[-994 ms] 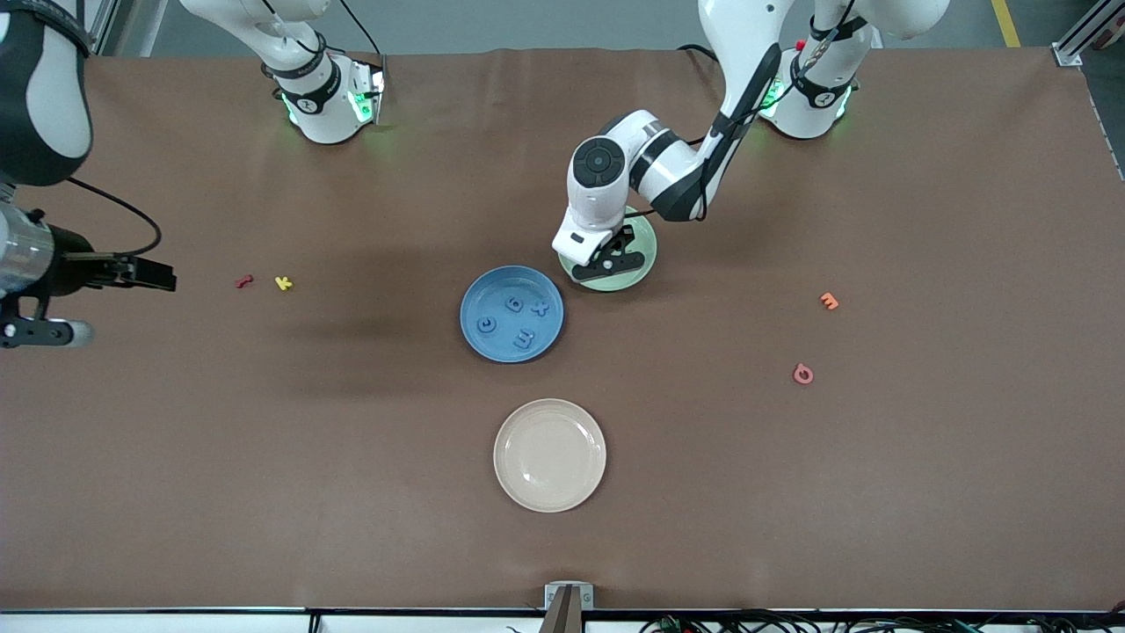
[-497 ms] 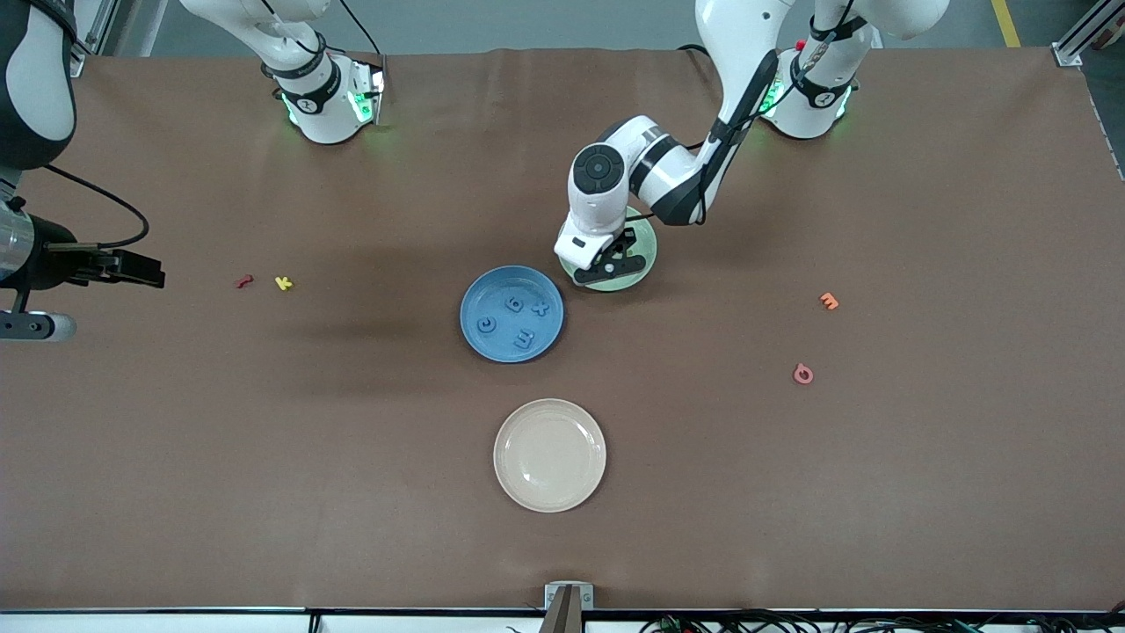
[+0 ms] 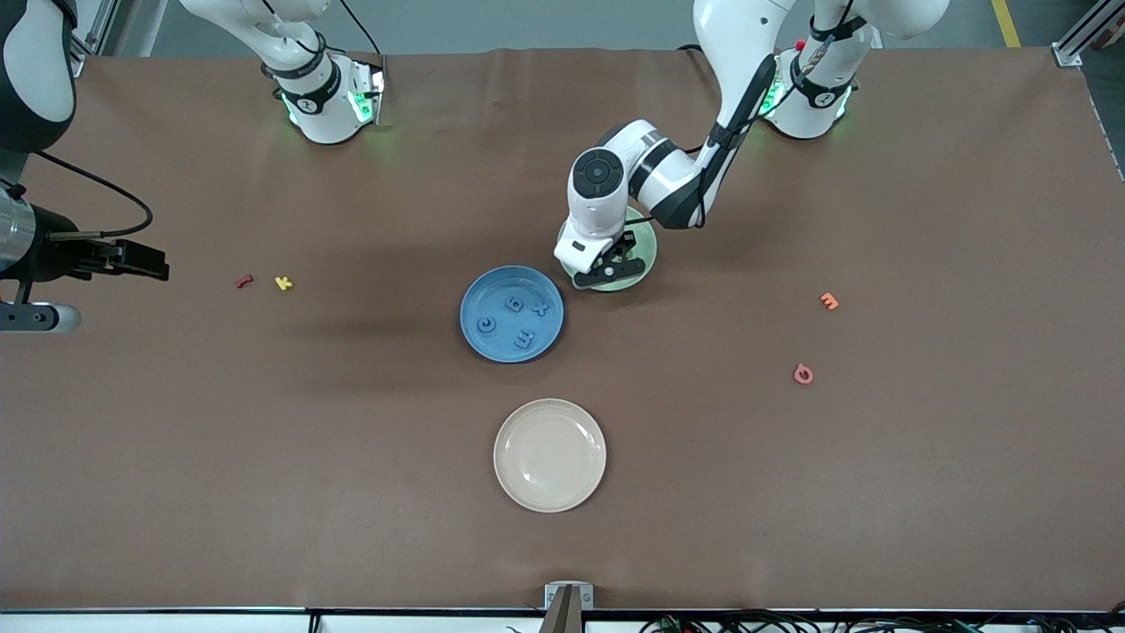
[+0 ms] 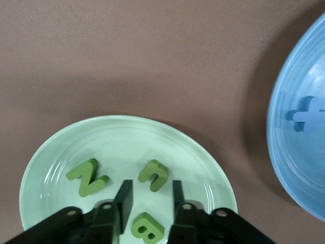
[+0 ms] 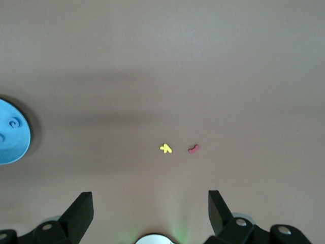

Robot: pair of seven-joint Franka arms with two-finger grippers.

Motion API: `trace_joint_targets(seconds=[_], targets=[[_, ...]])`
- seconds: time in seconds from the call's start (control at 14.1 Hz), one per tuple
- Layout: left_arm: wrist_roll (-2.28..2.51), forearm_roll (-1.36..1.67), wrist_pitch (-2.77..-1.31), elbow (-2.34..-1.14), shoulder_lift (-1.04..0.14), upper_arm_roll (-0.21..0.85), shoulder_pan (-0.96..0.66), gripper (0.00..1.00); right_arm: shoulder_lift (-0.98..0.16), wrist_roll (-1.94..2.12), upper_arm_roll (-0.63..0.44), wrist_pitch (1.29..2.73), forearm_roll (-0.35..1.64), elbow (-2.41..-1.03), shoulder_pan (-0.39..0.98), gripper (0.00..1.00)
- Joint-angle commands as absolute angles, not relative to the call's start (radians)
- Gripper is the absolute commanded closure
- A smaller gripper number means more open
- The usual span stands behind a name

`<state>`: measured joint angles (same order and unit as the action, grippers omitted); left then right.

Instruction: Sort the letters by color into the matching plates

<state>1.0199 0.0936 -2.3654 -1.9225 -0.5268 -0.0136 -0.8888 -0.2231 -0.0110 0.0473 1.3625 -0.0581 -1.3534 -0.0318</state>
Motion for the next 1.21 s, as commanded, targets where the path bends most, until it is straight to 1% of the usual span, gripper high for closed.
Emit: trace_joint_targets(seconds=[0.0, 0.21, 0.36, 0.64, 0.71, 0.92, 1.14], targets=[[1.028, 0.075, -2.367, -1.901, -0.529, -0.017, -0.888, 0.08, -0.148, -0.005, 0.051, 1.341, -0.034, -1.399, -0.035, 0.0], [1.02, 0.074, -2.362, -1.898, -0.493, -0.026, -0.873, 0.08, -0.091, -0.003, 0.049, 1.336, -0.023, -1.419, -0.037, 0.0], [0.991, 0.074, -2.33, -1.864, -0.466, -0.026, -0.842, 0.07, -0.062, -0.005, 0.049, 1.327, -0.023, -1.428, -0.037, 0.0], [0.915, 0.075, -2.134, -1.792, -0.353, -0.026, -0.753, 0.06, 0.008, -0.005, 0.04, 1.316, -0.023, -1.443, -0.02, 0.0], [0.881, 0.075, -2.082, -1.786, -0.318, -0.026, -0.715, 0.06, 0.02, -0.005, 0.034, 1.321, -0.023, -1.462, -0.014, 0.0], [0.74, 0.075, -1.936, -1.77, -0.212, -0.025, -0.606, 0.04, 0.032, -0.008, -0.032, 1.327, -0.009, -1.479, 0.021, 0.0], [0.612, 0.075, -1.815, -1.764, -0.109, -0.025, -0.511, 0.01, 0.049, -0.008, -0.034, 1.322, 0.0, -1.476, 0.018, 0.0]])
